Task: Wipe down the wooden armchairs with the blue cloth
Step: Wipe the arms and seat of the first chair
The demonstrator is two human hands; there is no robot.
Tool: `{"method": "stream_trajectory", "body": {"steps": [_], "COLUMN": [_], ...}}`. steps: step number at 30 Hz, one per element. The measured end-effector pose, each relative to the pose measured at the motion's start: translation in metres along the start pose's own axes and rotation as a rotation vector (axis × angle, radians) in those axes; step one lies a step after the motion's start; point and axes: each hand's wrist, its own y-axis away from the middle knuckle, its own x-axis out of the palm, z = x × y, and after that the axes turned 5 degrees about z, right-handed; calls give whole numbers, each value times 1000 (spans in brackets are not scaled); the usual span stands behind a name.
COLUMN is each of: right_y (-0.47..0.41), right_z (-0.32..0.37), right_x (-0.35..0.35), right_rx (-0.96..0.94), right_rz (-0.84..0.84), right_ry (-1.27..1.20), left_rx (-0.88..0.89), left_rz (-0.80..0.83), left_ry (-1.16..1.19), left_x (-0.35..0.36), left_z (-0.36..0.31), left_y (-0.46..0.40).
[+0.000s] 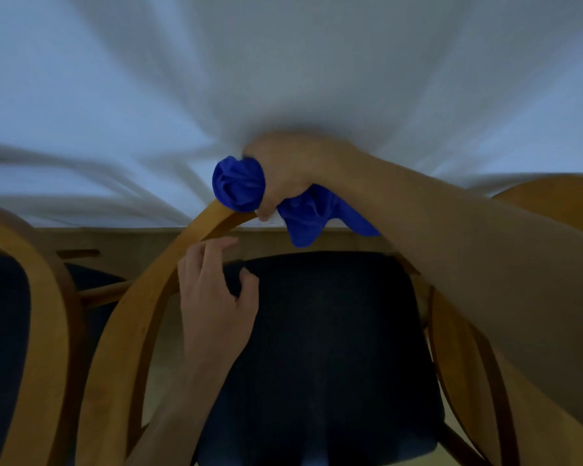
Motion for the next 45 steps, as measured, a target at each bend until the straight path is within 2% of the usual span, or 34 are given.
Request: {"method": "stream_trajectory", "body": {"steps": [5, 12, 17, 21, 23, 27, 32, 35, 38, 45], "right_y": [57, 114, 154, 190, 200, 175, 100, 95, 119, 217], "right_z": [-48, -103, -127, -132, -130, -123, -106, -105, -115, -115], "right_x": [26, 86, 134, 162, 170, 158, 112, 113, 125, 177], "right_rx": [87, 311, 573, 744, 763, 614, 364, 356, 468, 914], "right_rz": [-285, -515, -561, -582, -626, -753, -720, -757, -687, -561], "right_ry": [-273, -515, -376, -225, -233, -194, -228, -279, -305, -237], "left_rx": [107, 317, 447, 511, 512, 500, 445, 412, 394, 446], "left_rz": [59, 192, 291, 312, 315, 330, 330, 336, 353, 395], "left_ry": [-19, -49, -93, -105, -100, -79, -92, -104, -131, -50], "left_x": [21, 57, 81, 92, 93, 91, 85, 80, 79, 90], "left_z": [-31, -79, -98, -105, -106, -96, -75, -65, -63, -89], "left_y": [-11, -26, -24, -24, -24, -22, -12, -7, -5, -3]}}
